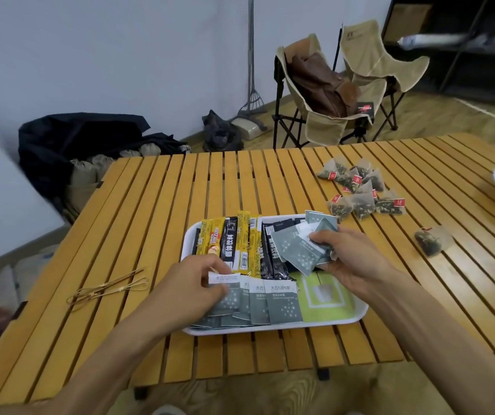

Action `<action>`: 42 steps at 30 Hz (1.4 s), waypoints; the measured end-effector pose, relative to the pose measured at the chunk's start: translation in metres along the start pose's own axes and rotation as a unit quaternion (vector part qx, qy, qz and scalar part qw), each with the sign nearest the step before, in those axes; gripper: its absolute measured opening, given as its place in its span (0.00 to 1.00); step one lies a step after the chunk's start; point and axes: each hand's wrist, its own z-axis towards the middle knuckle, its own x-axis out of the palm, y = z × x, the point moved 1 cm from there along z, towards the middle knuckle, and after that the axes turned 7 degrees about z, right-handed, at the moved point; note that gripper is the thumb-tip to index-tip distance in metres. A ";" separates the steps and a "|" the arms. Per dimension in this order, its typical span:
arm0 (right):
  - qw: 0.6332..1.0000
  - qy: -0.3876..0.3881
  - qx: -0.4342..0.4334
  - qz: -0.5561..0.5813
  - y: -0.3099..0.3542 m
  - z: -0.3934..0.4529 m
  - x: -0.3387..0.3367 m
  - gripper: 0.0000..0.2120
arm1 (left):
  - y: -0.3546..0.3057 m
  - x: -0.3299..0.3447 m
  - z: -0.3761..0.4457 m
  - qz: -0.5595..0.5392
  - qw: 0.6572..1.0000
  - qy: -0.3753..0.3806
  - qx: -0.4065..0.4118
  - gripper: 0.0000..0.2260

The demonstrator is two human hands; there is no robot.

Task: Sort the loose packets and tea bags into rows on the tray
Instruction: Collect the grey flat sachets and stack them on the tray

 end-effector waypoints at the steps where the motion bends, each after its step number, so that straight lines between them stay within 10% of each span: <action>1: 1.000 0.000 0.000 -0.005 -0.001 -0.001 0.000 0.13 | -0.002 0.001 -0.001 0.007 1.000 0.001 0.002 0.08; 10: 0.996 0.045 0.012 -0.072 -0.011 -0.012 0.010 0.08 | -0.003 0.000 -0.002 0.154 0.988 -0.016 0.019 0.14; 24: 0.970 0.163 -0.014 -0.178 -0.027 -0.020 0.033 0.11 | -0.026 0.007 0.014 -0.027 0.995 -0.057 0.077 0.05; 42: 0.987 0.055 -0.041 -0.146 -0.012 -0.009 0.013 0.09 | -0.012 0.019 -0.005 0.179 0.979 -0.004 0.101 0.17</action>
